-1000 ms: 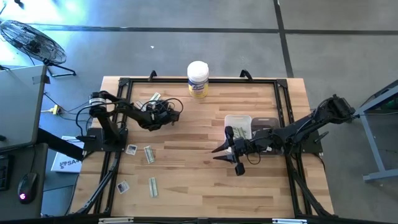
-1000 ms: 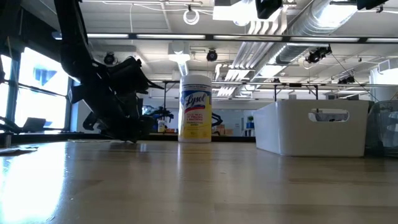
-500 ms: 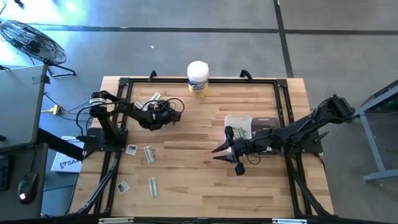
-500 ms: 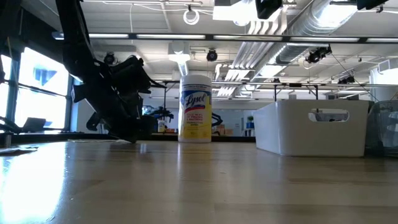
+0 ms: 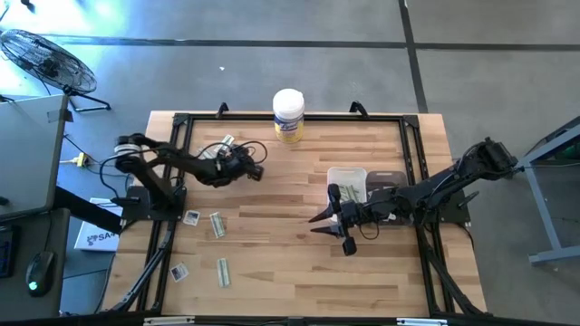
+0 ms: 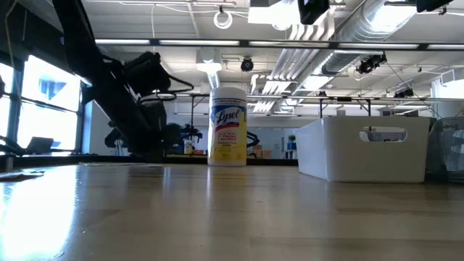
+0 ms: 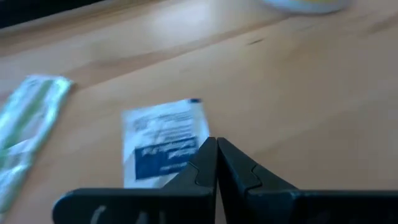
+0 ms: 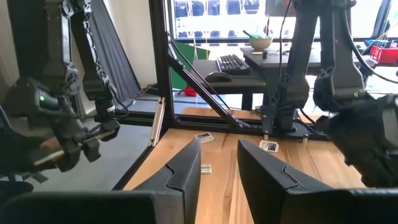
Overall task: Pick & Place First Aid Supplies
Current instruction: Put the blue alcohol pad into the black bin
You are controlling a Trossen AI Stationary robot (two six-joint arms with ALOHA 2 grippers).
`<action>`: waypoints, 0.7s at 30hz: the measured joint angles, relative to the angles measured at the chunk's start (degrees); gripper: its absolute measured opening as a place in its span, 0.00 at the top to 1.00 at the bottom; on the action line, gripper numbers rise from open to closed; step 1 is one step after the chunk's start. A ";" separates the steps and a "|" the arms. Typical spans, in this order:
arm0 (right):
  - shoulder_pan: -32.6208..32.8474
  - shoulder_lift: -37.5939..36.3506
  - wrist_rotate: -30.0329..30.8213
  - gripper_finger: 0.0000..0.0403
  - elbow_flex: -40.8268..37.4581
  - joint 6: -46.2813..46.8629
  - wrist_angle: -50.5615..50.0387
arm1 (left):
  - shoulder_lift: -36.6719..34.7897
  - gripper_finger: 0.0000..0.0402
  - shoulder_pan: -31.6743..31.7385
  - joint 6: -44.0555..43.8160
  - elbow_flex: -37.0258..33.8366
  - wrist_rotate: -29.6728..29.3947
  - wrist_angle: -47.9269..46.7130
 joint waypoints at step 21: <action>-0.04 -0.02 0.46 0.75 0.00 0.00 -0.20 | -6.41 0.93 -2.18 -0.61 0.21 2.20 -4.72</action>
